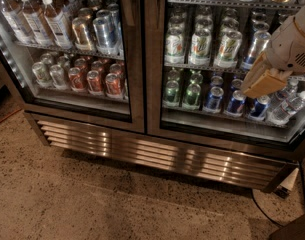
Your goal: Close right fridge door
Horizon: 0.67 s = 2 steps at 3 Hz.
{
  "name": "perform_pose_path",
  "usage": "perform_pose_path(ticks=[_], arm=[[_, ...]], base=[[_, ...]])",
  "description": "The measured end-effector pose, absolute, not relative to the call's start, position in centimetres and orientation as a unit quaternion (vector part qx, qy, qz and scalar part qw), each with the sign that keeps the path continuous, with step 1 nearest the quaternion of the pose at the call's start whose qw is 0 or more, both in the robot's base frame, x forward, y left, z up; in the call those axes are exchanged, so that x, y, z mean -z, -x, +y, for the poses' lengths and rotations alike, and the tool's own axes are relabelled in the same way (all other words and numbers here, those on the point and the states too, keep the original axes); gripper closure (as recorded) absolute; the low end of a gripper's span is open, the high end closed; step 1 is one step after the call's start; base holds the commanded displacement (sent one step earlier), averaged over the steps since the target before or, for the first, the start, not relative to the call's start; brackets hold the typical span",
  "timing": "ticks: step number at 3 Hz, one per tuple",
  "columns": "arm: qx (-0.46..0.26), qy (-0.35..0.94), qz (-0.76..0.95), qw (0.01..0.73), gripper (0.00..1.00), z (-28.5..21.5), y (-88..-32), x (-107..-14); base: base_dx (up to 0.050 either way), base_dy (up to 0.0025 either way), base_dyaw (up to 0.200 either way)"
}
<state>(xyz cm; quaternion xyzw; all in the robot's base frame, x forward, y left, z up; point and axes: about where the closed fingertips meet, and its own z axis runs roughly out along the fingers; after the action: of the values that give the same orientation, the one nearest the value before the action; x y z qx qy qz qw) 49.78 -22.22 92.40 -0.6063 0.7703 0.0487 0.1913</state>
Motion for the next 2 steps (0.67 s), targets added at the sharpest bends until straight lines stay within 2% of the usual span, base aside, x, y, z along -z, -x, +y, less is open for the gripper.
perform_pose_path(ticks=[1,2], arm=[[-0.049,0.606,0.770,0.191,1.00,-22.22,-49.78,-92.40],[-0.049,0.606,0.770,0.191,0.81,-22.22,-49.78,-92.40]], base=[[0.000,0.00000,0.000],[0.000,0.00000,0.000]])
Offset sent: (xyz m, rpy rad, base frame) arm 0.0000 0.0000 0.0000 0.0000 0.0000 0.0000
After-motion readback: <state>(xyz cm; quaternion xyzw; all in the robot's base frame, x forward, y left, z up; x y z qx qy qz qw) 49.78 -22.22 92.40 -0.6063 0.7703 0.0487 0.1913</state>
